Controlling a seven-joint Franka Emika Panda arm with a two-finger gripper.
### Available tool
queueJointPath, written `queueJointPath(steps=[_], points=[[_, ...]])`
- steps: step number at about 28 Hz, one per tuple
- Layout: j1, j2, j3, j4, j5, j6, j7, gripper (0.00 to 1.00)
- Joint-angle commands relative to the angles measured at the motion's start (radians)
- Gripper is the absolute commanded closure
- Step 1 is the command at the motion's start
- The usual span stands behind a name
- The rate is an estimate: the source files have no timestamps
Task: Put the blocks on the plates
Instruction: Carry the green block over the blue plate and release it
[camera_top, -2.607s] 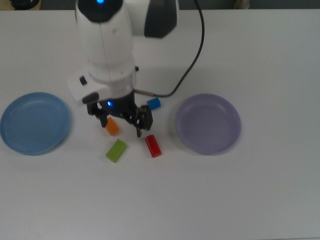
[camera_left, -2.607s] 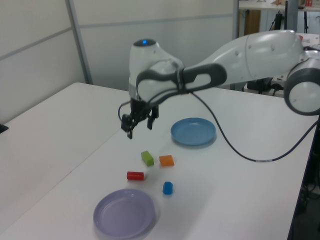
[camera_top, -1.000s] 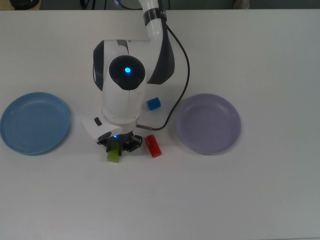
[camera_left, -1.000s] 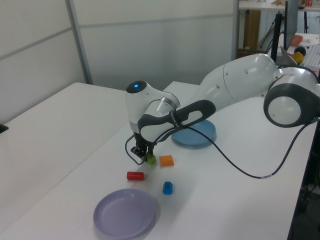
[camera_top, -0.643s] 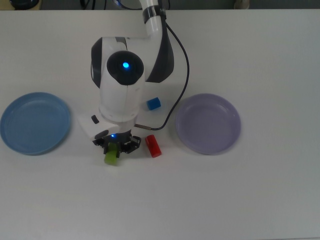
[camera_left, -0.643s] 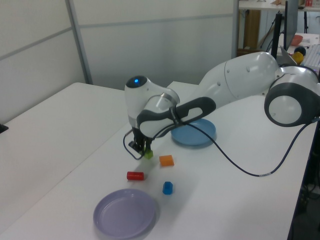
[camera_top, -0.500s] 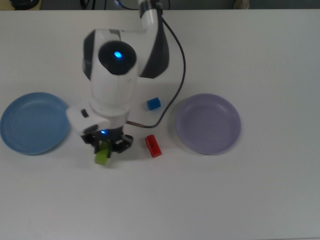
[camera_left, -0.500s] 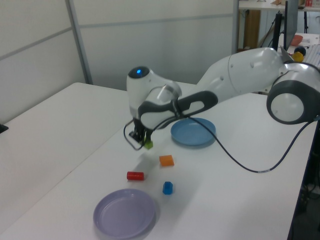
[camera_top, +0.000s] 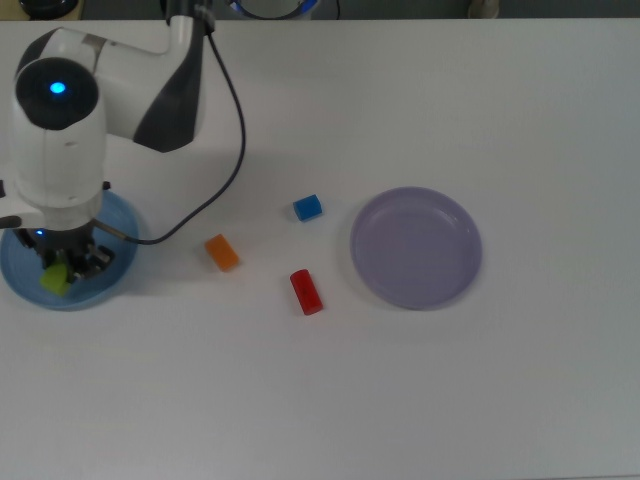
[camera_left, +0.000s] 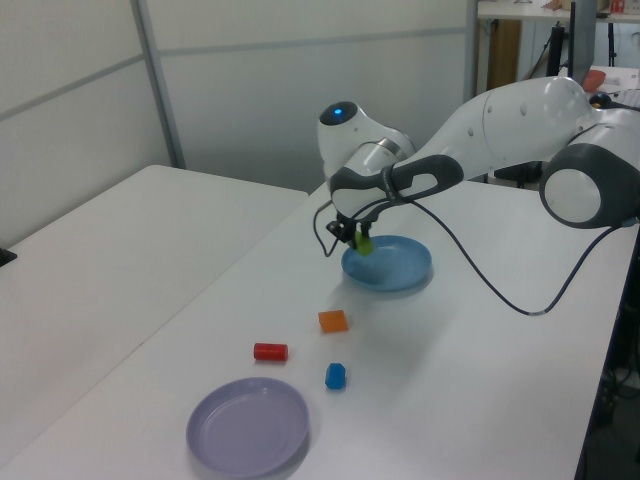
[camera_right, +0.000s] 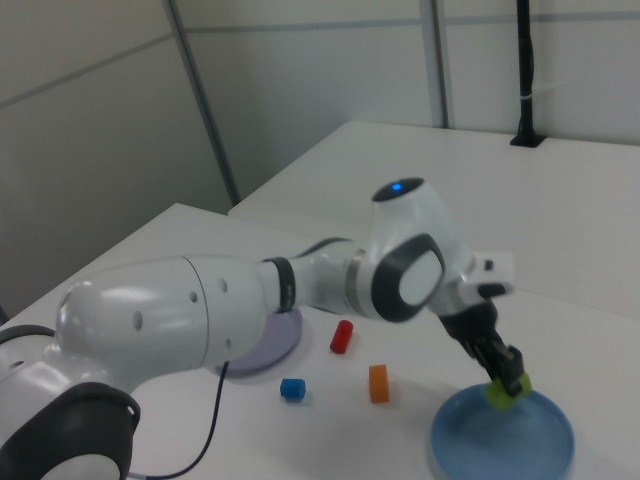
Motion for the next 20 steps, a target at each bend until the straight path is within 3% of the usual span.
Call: queueJointPath(steps=[1, 3, 5, 7, 8, 9, 15, 18, 20], points=[[0.003, -0.014, -0.013, -0.052, -0.005, 0.009, -0.028, 1.00], [0.003, -0.004, -0.013, -0.055, -0.005, 0.008, -0.026, 0.95], [0.003, 0.000, -0.013, -0.053, -0.008, 0.009, -0.028, 0.69], [0.001, 0.003, -0.013, -0.053, -0.011, 0.009, -0.032, 0.62], [0.003, 0.006, -0.013, -0.055, -0.012, 0.009, -0.043, 0.40], [0.003, 0.008, -0.013, -0.055, -0.012, 0.009, -0.049, 0.25], [0.004, 0.010, -0.008, -0.044, 0.007, 0.009, -0.057, 0.15], [0.004, 0.005, -0.005, -0.033, 0.011, 0.008, -0.057, 0.00], [0.004, -0.004, -0.001, -0.029, 0.011, 0.008, -0.058, 0.00]])
